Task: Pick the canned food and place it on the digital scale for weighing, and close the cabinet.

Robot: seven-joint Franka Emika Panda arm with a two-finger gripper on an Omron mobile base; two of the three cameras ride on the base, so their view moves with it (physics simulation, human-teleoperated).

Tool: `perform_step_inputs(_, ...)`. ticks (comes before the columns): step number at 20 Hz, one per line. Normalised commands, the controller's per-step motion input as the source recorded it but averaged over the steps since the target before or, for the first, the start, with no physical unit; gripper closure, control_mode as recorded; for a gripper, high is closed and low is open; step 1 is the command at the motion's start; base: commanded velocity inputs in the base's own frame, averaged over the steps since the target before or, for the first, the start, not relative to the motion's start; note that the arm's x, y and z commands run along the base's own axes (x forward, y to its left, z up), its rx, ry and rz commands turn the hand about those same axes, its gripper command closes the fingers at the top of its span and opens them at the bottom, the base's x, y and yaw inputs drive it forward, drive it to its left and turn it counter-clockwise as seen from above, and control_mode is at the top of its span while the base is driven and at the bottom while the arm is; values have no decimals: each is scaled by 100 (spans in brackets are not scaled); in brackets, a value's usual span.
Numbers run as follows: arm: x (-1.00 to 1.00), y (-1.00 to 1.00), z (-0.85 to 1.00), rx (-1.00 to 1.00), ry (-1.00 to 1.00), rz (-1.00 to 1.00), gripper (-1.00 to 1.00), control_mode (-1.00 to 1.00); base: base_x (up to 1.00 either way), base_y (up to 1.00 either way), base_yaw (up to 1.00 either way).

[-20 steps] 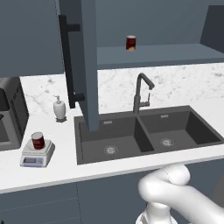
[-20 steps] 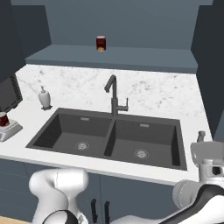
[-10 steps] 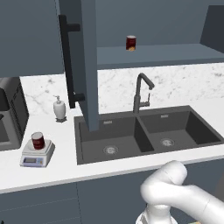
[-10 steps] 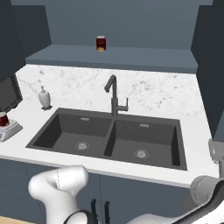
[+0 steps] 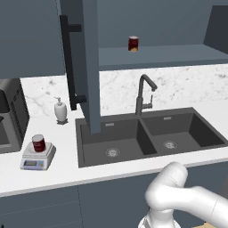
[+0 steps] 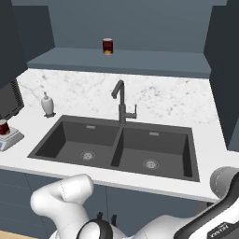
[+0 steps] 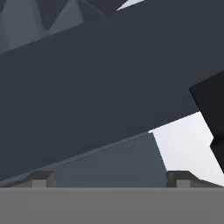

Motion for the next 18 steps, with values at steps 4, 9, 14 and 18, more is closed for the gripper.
perform_step_inputs(4, 0, 96, 66, -14, -3, 10, -100, -100, 0, 0, 0)
perform_step_inputs(9, 6, 100, 69, -18, -1, 9, -100, -100, 0, 0, 0)
perform_step_inputs(14, 54, 99, 28, -10, 11, 1, -100, -100, 0, 0, 0)
perform_step_inputs(18, 100, 62, -7, 9, 31, 0, -100, -100, 0, 0, 0)
